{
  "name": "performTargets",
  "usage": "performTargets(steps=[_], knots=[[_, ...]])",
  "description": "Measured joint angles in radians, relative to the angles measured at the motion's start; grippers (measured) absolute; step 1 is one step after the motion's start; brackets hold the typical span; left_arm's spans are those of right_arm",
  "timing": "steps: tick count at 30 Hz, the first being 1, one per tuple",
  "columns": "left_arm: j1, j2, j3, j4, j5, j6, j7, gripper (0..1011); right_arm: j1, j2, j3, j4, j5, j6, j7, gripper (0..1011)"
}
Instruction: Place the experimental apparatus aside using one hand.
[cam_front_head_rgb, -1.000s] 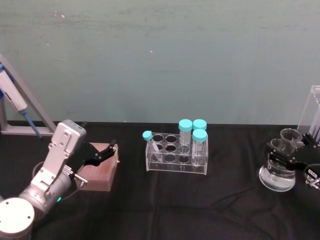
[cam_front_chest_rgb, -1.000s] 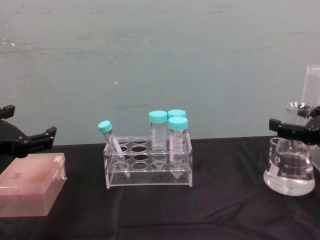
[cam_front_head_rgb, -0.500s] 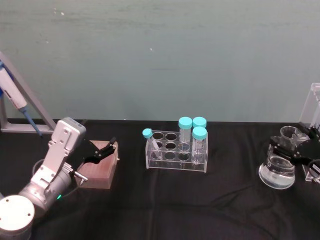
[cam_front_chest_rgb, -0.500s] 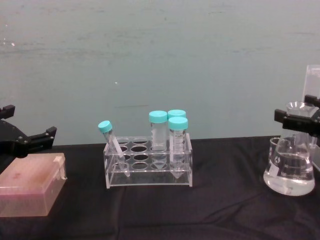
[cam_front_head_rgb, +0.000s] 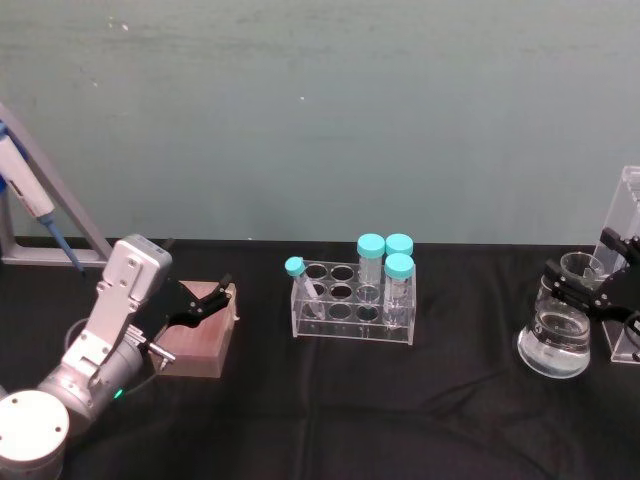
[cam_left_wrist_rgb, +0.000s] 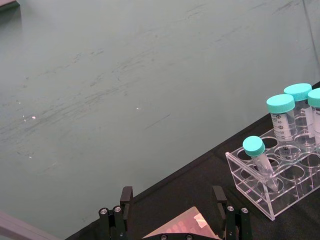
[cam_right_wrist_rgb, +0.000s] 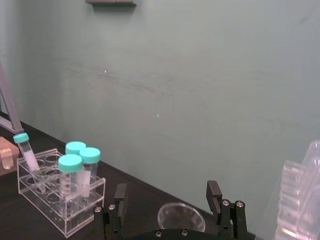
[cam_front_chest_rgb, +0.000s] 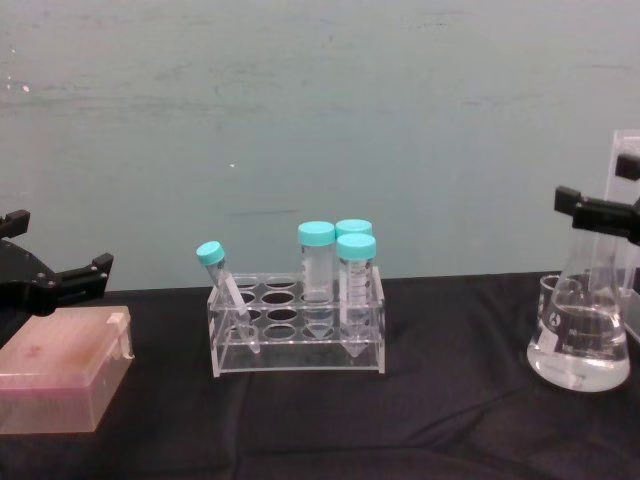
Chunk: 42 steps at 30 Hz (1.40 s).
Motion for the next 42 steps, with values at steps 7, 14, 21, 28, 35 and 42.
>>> performTargets(steps=[7,14,21,28,35,42], knots=[[0.000,0.000,0.000,0.000,0.000,0.000,0.000,1000,-0.025,0.016,0.001,-0.066,-0.006,-0.031,0.015,1003],[0.000,0.000,0.000,0.000,0.000,0.000,0.000,1000,-0.050,0.037,-0.023,-0.128,0.021,-0.057,0.088,1003],[0.000,0.000,0.000,0.000,0.000,0.000,0.000,1000,-0.088,0.060,-0.044,-0.192,0.073,-0.048,0.136,1003],[0.000,0.000,0.000,0.000,0.000,0.000,0.000,1000,-0.138,0.092,-0.050,-0.249,0.127,-0.017,0.152,1003],[0.000,0.000,0.000,0.000,0.000,0.000,0.000,1000,-0.202,0.136,-0.037,-0.302,0.162,0.012,0.145,1003],[0.000,0.000,0.000,0.000,0.000,0.000,0.000,1000,-0.267,0.177,-0.021,-0.340,0.181,0.034,0.130,1003]])
